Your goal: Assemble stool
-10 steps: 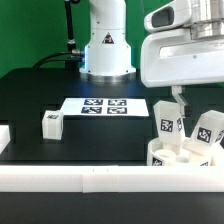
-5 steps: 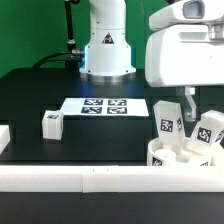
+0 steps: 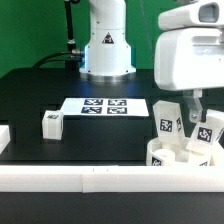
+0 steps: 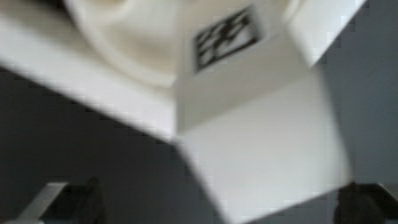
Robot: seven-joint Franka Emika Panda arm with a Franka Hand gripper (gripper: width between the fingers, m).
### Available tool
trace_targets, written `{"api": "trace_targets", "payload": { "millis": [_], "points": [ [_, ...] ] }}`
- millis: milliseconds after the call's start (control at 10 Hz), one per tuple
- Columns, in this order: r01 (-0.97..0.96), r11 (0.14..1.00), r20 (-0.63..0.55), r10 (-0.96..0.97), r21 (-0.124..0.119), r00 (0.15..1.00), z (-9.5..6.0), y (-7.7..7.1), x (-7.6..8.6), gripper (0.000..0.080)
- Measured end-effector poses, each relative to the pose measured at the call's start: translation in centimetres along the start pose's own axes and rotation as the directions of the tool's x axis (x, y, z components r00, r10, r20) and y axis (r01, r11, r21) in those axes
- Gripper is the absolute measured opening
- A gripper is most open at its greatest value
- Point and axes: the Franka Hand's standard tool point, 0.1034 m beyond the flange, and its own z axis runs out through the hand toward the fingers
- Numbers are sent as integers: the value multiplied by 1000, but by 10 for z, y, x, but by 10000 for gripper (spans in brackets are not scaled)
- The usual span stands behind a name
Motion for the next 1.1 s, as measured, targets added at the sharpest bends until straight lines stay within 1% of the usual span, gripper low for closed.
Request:
{"api": "trace_targets", "payload": {
  "millis": [100, 200, 300, 400, 500, 600, 700, 800, 900, 1000, 1100],
  "points": [
    [9, 1000, 119, -12, 24, 993, -7, -4, 0, 649],
    [31, 999, 172, -35, 28, 984, -14, -3, 8, 649],
    [28, 999, 263, -37, 35, 964, -16, -7, -1, 649],
    [23, 999, 308, -34, 39, 951, -15, -7, 0, 649],
    [24, 999, 278, -32, 30, 960, -13, -4, 5, 649],
    [67, 997, 252, -74, 35, 965, -9, -2, 2, 649],
    [140, 989, 256, -150, 56, 955, -8, -4, -4, 649],
    [253, 964, 245, -266, 81, 932, -6, -4, -5, 649],
    [267, 960, 246, -279, 81, 928, -6, -3, -5, 649],
    [317, 944, 245, -329, 91, 912, -6, -1, -6, 649],
    [470, 875, 239, -484, 116, 842, -6, 4, -7, 649]
  ]
}}
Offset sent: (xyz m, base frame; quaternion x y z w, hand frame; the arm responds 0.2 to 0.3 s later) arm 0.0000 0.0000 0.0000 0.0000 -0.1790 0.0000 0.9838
